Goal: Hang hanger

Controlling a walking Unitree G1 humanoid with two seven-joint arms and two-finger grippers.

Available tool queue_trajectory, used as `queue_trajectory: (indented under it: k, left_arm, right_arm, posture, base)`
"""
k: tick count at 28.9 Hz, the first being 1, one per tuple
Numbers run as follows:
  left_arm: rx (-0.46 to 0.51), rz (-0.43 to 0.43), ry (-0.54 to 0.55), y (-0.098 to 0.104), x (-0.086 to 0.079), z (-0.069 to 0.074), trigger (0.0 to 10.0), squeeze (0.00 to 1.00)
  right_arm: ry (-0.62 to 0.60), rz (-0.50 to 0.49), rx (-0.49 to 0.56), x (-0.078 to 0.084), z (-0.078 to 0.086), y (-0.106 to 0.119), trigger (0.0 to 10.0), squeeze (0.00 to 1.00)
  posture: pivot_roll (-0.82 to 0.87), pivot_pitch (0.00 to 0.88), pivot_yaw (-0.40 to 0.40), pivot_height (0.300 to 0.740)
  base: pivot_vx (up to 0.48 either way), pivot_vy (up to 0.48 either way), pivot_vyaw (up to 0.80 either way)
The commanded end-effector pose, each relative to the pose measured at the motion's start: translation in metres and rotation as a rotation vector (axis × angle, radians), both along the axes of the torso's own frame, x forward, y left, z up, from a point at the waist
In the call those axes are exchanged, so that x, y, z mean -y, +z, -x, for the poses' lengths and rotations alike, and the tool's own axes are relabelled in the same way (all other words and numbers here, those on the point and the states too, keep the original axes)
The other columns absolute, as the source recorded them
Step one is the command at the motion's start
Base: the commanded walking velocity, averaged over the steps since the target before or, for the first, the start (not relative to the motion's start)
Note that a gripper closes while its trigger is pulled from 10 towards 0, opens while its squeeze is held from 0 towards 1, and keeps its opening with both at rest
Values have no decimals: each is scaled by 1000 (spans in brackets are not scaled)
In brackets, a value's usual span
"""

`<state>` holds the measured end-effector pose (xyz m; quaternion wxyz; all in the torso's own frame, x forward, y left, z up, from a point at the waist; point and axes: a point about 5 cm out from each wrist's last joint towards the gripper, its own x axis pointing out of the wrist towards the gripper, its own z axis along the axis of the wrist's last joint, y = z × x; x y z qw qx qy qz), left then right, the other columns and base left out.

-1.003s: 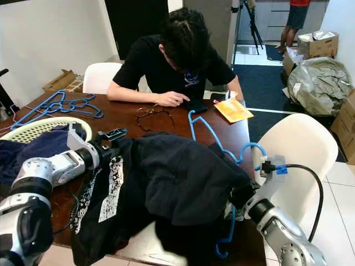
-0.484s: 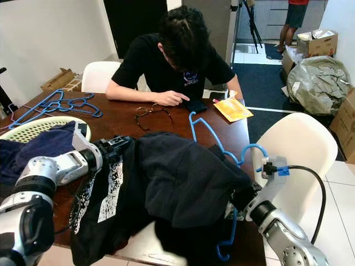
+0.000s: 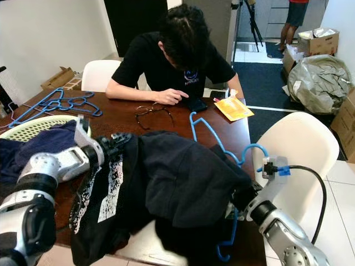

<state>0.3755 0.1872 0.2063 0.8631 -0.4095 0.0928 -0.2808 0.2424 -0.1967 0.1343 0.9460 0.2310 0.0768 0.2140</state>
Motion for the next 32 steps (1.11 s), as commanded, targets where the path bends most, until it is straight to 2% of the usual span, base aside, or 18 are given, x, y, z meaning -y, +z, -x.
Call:
queue_trajectory:
  k: [1, 3, 4, 6, 7, 8, 9, 10, 11, 12, 15, 16, 17, 18, 19, 21, 25, 32]
  left_arm:
    - [149, -16, -51, 24, 7, 3, 0, 0]
    - [149, -16, -51, 24, 7, 3, 0, 0]
    - [240, -14, -80, 47, 13, 8, 0, 0]
    - [535, 1, -170, 115, 28, 36, 0, 0]
    - [535, 1, -170, 115, 28, 36, 0, 0]
    - [664, 14, -211, 143, 34, 52, 0, 0]
    - [664, 14, -211, 143, 34, 52, 0, 0]
    - [756, 28, -232, 164, 39, 65, 0, 0]
    - [756, 28, -232, 164, 39, 65, 0, 0]
    - [822, 38, -239, 180, 42, 74, 0, 0]
    - [865, 37, -241, 189, 44, 80, 0, 0]
    - [875, 20, -233, 191, 48, 82, 2863, 0]
    - [875, 20, -233, 191, 48, 82, 2863, 0]
    - [873, -9, -221, 189, 52, 83, 10000, 0]
    - [873, -9, -221, 189, 52, 83, 10000, 0]
    - [864, -63, -183, 185, 55, 84, 10000, 0]
    - [866, -75, -155, 187, 55, 88, 10000, 0]
    - [968, -38, -123, 212, 49, 105, 10000, 0]
  right_arm:
    - [-6, 7, -19, 0, -1, -4, 10000, 0]
    - [-6, 7, -19, 0, -1, -4, 10000, 0]
    - [-6, 5, -19, -1, -1, -5, 10000, 0]
    - [-1, -3, -18, -3, -4, -6, 10000, 0]
    - [-1, -3, -18, -3, -4, -6, 10000, 0]
    - [2, -9, -17, -4, -5, -7, 10000, 0]
    - [2, -9, -17, -4, -5, -7, 10000, 0]
    - [5, -16, -16, -6, -6, -7, 10000, 0]
    - [5, -16, -16, -6, -6, -7, 10000, 0]
    - [4, -23, -13, -7, -7, -7, 10000, 0]
    - [2, -30, -9, -8, -8, -7, 10000, 0]
    - [-2, -36, -4, -10, -10, -7, 10000, 0]
    - [-2, -36, -4, -10, -10, -7, 10000, 0]
    - [-6, -43, 0, -11, -11, -7, 10000, 0]
    - [-6, -43, 0, -11, -11, -7, 10000, 0]
    - [-10, -53, 8, -12, -12, -7, 10000, 0]
    - [-9, -59, 11, -13, -13, -7, 10000, 0]
    - [-5, -76, 14, -15, -15, -7, 10000, 0]
  posture:
    - [-104, 13, 34, 740]
    - [-104, 13, 34, 740]
    - [-98, 6, 33, 740]
    - [-86, 0, 36, 740]
    - [-86, 0, 36, 740]
    - [-81, 0, 43, 740]
    - [-81, 0, 43, 740]
    - [-76, 0, 47, 740]
    - [-76, 0, 47, 740]
    - [-73, 0, 53, 740]
    - [-68, 0, 60, 740]
    - [-68, 0, 71, 740]
    - [-68, 0, 71, 740]
    - [-66, 0, 77, 740]
    - [-66, 0, 77, 740]
    - [-60, 0, 80, 740]
    - [-57, 0, 79, 740]
    - [-52, 0, 87, 740]
  base:
    - [0, 0, 0]
    - [0, 0, 0]
    - [0, 0, 0]
    - [0, 0, 0]
    - [0, 0, 0]
    - [0, 0, 0]
    - [0, 0, 0]
    - [0, 0, 0]
    - [0, 0, 0]
    - [0, 0, 0]
    - [0, 0, 0]
    - [0, 0, 0]
    - [0, 0, 0]
    - [0, 0, 0]
    - [0, 0, 0]
    - [-294, 0, 0]
    - [-360, 0, 0]
    - [-296, 0, 0]
